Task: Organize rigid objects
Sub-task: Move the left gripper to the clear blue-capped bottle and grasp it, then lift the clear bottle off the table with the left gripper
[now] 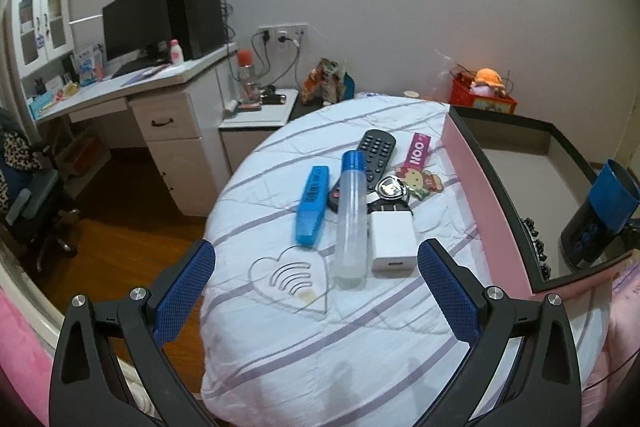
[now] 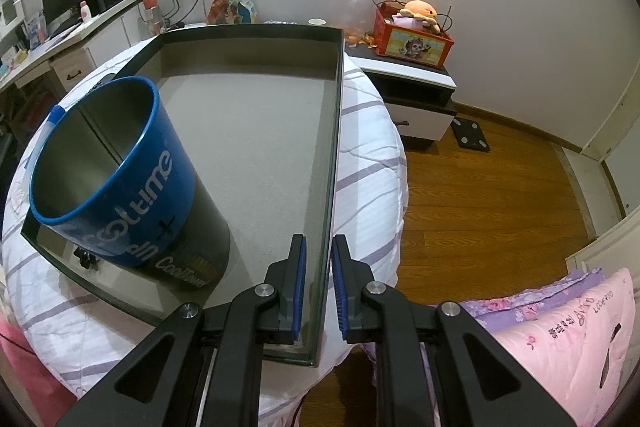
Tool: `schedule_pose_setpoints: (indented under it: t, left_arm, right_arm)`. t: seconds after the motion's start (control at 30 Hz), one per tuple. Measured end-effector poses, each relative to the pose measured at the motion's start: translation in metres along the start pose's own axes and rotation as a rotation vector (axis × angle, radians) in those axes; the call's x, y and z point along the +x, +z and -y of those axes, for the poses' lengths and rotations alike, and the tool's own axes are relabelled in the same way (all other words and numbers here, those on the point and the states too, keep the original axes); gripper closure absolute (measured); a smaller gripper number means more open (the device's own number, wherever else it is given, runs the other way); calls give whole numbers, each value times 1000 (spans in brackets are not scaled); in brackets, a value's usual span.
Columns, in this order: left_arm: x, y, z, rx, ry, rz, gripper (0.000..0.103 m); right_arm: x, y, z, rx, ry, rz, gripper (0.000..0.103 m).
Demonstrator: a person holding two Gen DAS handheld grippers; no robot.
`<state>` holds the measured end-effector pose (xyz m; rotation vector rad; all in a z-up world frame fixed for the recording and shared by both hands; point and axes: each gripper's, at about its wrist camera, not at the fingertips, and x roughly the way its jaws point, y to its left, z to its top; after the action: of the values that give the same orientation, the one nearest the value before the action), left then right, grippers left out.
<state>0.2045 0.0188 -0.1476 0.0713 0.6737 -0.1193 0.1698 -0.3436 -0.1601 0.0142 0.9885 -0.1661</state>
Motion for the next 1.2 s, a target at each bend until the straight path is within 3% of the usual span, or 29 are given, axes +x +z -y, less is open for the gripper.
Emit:
schedule_pose_setpoints:
  t: [0.2,0.4,0.57,0.7,0.8,0.97,1.03,1.2]
  left_arm:
    - [30,9,5,8,-36,-49,12]
    - [63,23,15,15,-57,-91,16]
    - [89,34,23,16,-80,-132,26]
    - [105,38,26,30,-61,-151,32]
    - [116,38,25,22,-66,-177,44]
    - [122,37,25,18,-78,-184,52]
    - [124,37,25,7,-107,-202,76]
    - [121,34,25,6,-128,-200,77]
  right_arm:
    - [0,-1,1,-6,7,4,89]
    - [1,0,0,-14,12,5,89]
    - [1,-1,1,-13,17,13,89]
    - [3,-3,2,-1,29,12,89]
    - [4,-2,-1,-13,16,11,89]
    - [4,-1,-2,-15,16,11,89]
    - [4,-2,-2,-17,14,11,89]
    - [4,-2,-2,-21,14,9,89]
